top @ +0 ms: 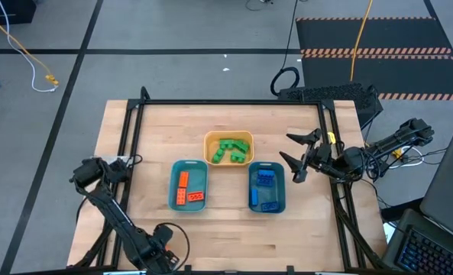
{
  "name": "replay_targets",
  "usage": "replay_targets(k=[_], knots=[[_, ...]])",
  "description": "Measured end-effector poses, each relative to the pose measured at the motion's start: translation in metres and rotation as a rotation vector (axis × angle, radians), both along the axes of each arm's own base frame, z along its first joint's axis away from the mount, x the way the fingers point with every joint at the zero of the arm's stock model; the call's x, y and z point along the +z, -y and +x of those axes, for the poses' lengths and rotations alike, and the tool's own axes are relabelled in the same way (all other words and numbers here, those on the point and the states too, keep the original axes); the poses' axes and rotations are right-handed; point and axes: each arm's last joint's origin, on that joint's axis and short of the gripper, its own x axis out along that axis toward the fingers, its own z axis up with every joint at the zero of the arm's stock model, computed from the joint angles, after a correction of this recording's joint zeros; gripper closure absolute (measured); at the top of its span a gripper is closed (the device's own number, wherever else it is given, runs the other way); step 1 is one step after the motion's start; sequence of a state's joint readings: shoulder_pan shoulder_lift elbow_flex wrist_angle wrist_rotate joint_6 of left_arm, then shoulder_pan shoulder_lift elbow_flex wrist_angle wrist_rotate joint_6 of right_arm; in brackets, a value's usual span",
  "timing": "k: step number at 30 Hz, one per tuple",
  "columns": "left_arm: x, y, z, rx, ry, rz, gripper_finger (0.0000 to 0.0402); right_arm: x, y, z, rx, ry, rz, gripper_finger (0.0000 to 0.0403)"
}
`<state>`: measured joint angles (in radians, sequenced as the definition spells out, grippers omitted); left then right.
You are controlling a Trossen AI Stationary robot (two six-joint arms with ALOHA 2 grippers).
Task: Sort & place blocks by color
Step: Put the orange game piece into the light blue bin
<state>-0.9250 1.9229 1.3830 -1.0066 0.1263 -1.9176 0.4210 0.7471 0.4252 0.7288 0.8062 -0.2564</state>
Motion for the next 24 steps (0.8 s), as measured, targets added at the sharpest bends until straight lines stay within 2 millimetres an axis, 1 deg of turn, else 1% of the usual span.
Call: replay_targets(k=[4,9,14,16,19,21,24], knots=[[-0.011,0.003,0.007,-0.02,0.01,-0.014,0.0092,0.0,0.0,0.0,0.0,0.0,-0.001,0.0103],[-0.024,0.008,0.01,-0.036,0.007,-0.014,0.0092,0.0,0.0,0.0,0.0,0.001,0.001,0.0103],[-0.034,0.003,0.008,-0.049,0.026,0.051,0.0093,0.0,0.0,0.0,0.0,0.002,0.001,0.0103],[-0.037,0.001,0.007,-0.046,0.054,0.066,0.0101,0.001,0.0,0.0,0.0,0.006,0.003,0.0103],[-0.041,-0.003,0.008,-0.038,0.04,0.056,0.0133,0.0,0.0,0.0,0.0,0.004,0.003,0.0103],[-0.042,-0.005,0.008,-0.04,0.025,0.053,0.0166,0.0,0.0,0.0,0.0,0.005,0.003,0.0103],[-0.043,-0.006,0.009,-0.045,0.019,0.047,0.0227,0.0,0.0,0.0,0.0,0.004,0.002,0.0103]])
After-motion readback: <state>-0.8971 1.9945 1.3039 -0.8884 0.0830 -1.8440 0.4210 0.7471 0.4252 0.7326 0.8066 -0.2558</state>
